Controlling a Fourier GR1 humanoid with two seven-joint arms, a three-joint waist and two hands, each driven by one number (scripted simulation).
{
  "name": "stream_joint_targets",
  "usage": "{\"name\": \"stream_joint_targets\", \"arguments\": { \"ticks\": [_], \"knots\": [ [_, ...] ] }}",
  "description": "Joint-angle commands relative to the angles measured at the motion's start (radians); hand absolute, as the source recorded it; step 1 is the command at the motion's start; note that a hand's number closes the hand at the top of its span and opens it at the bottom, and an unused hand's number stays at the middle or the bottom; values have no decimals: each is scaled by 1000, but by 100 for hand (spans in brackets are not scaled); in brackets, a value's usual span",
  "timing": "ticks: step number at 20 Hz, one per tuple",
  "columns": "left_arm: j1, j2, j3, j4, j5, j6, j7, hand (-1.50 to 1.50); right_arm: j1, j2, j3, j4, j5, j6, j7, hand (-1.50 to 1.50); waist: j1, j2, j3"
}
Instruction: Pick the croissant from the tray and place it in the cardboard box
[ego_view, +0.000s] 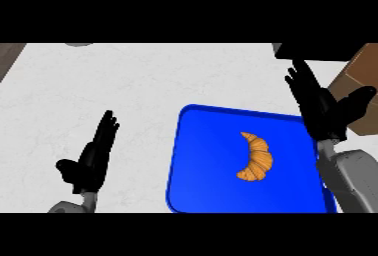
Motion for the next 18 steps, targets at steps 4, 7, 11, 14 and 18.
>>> {"name": "stream_joint_targets", "arguments": {
  "ticks": [4,7,11,14,18],
  "knots": [
    [-83,195,30,-34,-97,-78,-18,0,-51,-172,-73,-181,116,-60,1,-150,-86,-62,14],
    [-109,248,4,-59,-135,-119,-22,0,22,-404,-3,-143,321,-2,28,-150,-126,-63,7],
    [-151,325,46,-89,-93,-226,10,0,266,-397,-67,-357,317,-59,-70,-150,-96,-51,16],
    [-149,280,-3,-97,-131,-210,11,0,365,-411,-15,-359,447,-59,-224,-150,-76,-44,17],
    [-167,283,10,-123,-116,-240,48,0,392,-490,21,-494,580,-62,-133,-150,-55,-45,15]
  ]
}}
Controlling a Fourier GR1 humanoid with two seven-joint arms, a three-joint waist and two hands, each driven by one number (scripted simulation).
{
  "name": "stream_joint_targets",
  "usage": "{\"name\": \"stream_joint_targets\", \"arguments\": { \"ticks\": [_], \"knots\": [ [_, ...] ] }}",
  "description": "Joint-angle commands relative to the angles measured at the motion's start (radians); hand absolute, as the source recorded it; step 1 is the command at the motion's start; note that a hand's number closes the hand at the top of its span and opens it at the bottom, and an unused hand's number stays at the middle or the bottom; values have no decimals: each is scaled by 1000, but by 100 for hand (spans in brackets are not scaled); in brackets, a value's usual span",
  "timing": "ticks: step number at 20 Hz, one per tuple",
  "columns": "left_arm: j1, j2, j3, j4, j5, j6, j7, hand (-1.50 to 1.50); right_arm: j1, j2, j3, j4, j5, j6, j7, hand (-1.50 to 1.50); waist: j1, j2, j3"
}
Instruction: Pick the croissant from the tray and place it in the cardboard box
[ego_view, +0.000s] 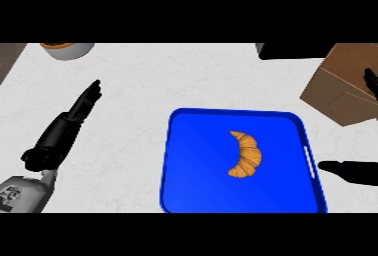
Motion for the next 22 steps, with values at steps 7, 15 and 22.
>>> {"name": "stream_joint_targets", "arguments": {
  "ticks": [7,15,22],
  "knots": [
    [-28,-36,-27,-23,-49,-3,30,0,32,-192,189,-194,268,201,318,-150,41,6,-2],
    [-90,-23,19,30,-19,-79,24,0,-235,-139,379,-339,328,502,787,-150,64,12,-4],
    [-109,-44,51,69,-38,-91,18,0,-417,158,544,-269,339,695,1118,-150,53,11,-2]
  ]
}}
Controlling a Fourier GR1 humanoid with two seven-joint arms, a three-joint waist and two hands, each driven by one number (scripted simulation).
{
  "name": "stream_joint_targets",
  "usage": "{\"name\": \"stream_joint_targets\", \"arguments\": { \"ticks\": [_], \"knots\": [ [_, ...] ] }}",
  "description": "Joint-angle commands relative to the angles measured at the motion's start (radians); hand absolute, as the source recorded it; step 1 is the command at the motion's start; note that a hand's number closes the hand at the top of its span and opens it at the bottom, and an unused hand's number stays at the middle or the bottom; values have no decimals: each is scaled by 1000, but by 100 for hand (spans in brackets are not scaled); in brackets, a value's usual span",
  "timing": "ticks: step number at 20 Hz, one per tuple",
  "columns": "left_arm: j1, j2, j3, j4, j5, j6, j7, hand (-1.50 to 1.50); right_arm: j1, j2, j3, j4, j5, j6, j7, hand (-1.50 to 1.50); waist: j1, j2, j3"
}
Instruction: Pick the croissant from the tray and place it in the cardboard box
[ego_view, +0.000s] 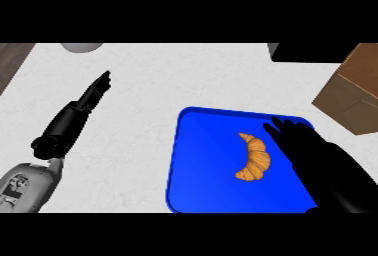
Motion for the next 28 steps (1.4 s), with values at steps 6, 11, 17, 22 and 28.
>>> {"name": "stream_joint_targets", "arguments": {
  "ticks": [6,11,17,22,28],
  "knots": [
    [21,-39,17,-29,-47,6,27,0,-135,306,72,205,38,112,198,-150,-11,-2,2],
    [16,-44,46,6,-61,-19,0,0,-93,350,130,224,149,111,220,-150,-20,-3,3],
    [-10,-69,71,29,-66,-61,7,0,-134,433,73,334,218,147,180,-150,-20,-2,3],
    [30,-78,84,6,-100,-71,-3,0,-86,433,50,359,282,171,120,-150,-20,-2,3],
    [40,-69,148,30,-78,-134,-27,0,-29,444,44,430,384,159,33,-150,-22,-2,3]
  ]
}}
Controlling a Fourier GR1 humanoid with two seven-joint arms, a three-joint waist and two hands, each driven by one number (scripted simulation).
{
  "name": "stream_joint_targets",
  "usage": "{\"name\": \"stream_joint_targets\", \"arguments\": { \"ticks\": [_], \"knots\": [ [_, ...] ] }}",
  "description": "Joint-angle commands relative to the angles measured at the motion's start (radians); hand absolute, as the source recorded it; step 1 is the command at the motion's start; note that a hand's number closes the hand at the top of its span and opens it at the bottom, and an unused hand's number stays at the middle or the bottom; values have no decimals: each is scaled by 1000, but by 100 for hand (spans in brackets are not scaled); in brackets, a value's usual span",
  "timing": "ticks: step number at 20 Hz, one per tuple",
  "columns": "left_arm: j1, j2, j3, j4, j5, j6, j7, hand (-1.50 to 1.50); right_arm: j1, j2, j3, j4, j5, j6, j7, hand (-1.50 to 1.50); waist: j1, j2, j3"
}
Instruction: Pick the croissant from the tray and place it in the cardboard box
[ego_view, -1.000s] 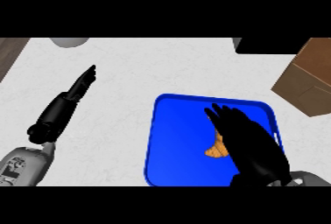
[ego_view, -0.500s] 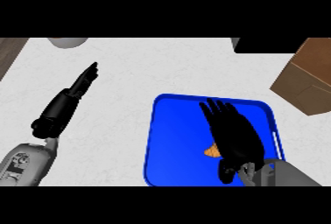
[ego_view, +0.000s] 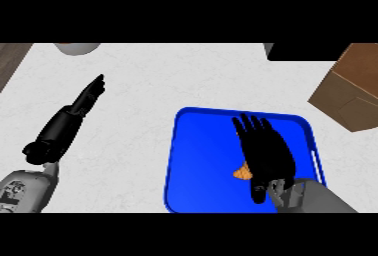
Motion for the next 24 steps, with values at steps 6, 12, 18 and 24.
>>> {"name": "stream_joint_targets", "arguments": {
  "ticks": [6,12,18,24],
  "knots": [
    [37,-45,41,-55,-55,-48,27,0,83,74,-64,95,143,3,-128,-150,0,0,0],
    [-46,-64,93,-14,-54,-92,62,0,123,147,-79,156,208,-2,-152,-150,-3,0,0],
    [-17,-99,97,-68,-90,-91,106,0,126,127,-154,243,289,-21,-224,-150,-2,0,0],
    [19,-147,93,-150,-125,-88,145,0,133,191,-192,254,325,25,-247,-150,0,-1,0]
  ]
}}
